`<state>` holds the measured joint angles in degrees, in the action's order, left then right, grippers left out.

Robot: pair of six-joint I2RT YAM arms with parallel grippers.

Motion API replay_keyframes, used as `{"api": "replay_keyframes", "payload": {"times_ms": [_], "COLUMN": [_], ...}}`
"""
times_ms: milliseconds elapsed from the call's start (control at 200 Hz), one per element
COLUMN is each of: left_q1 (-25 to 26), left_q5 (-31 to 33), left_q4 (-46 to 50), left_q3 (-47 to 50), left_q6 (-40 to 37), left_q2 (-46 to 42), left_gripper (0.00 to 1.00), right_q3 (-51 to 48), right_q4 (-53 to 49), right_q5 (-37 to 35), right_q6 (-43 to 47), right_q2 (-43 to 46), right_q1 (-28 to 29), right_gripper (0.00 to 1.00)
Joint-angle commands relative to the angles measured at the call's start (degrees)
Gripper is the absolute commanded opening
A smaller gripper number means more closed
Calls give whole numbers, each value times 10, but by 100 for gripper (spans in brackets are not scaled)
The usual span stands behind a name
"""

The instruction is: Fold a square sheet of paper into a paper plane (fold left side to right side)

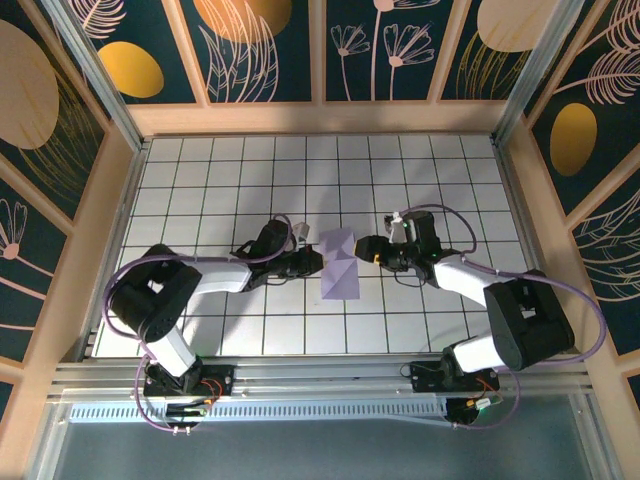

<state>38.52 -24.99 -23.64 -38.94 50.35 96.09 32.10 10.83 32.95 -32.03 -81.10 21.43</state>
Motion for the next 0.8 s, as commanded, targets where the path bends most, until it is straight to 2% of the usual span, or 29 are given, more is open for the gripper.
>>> {"api": "replay_keyframes", "payload": {"times_ms": [0, 465, 796], "left_q1": [-1, -1, -1], "left_q5": [6, 15, 27], "left_q4": [-77, -90, -65], "left_q3": [30, 57, 52], "left_q6": [38, 48, 43], "left_q2": [-21, -32, -28], "left_gripper": [0, 0, 0], "right_q3": [-6, 24, 31], "right_q4": [47, 141, 166], "right_q5": [39, 36, 49], "right_q6": [-14, -58, -68], "right_q2": [-23, -120, -142], "right_q1": [9, 52, 70], "right_gripper": [64, 60, 50]}}
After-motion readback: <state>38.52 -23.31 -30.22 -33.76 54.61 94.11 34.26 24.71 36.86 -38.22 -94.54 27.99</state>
